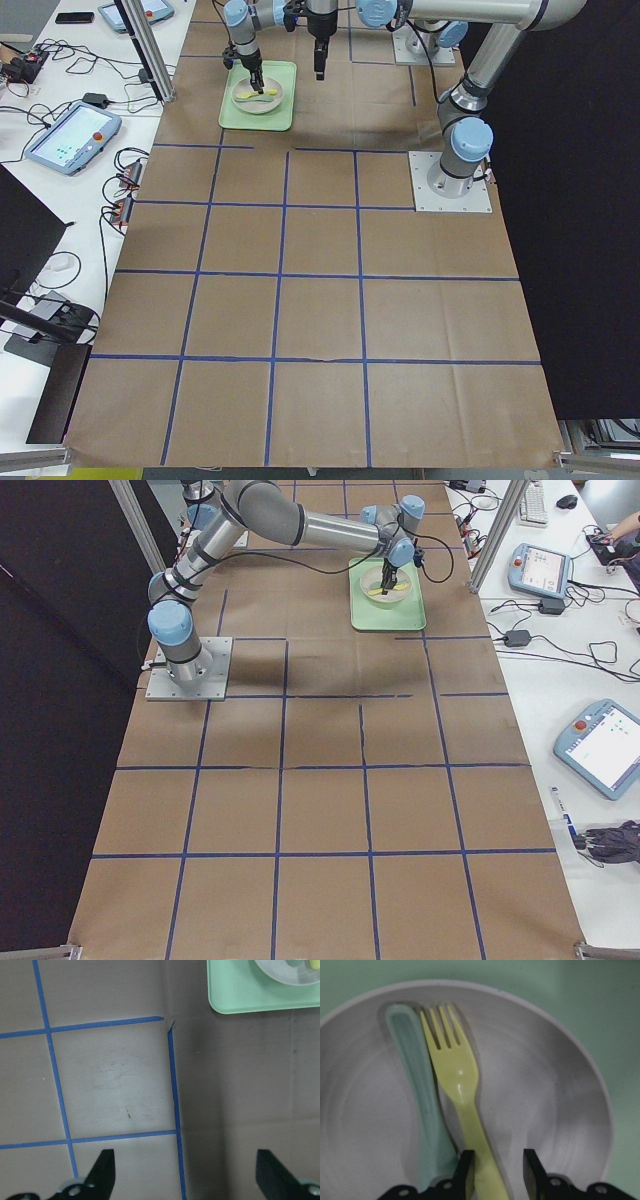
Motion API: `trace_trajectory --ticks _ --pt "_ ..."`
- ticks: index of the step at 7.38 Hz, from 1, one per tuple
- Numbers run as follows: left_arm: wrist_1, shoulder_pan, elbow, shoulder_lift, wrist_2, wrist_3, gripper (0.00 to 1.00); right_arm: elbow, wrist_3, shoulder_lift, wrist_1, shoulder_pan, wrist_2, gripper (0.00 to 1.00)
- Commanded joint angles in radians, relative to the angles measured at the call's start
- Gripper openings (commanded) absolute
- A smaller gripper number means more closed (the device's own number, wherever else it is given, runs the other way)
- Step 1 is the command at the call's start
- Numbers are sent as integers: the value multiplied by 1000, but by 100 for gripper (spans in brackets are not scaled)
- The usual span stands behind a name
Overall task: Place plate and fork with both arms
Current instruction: 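Lower the right gripper and grasp the yellow fork's handle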
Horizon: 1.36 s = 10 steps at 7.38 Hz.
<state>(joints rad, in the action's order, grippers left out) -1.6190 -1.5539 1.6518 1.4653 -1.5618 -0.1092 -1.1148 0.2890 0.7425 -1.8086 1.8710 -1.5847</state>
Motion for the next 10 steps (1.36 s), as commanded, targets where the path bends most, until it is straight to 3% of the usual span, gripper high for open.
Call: trace_trajectory --ticks 1,9,10 --pt "-2 -1 0 4 0 -3 100 1 -1 1 0 5 -1 46" --pt "2 -26 13 -13 -1 0 100 4 -10 -12 0 13 -3 44" --pt "1 -26 13 -11 -1 0 100 4 -10 -12 0 11 -5 38"
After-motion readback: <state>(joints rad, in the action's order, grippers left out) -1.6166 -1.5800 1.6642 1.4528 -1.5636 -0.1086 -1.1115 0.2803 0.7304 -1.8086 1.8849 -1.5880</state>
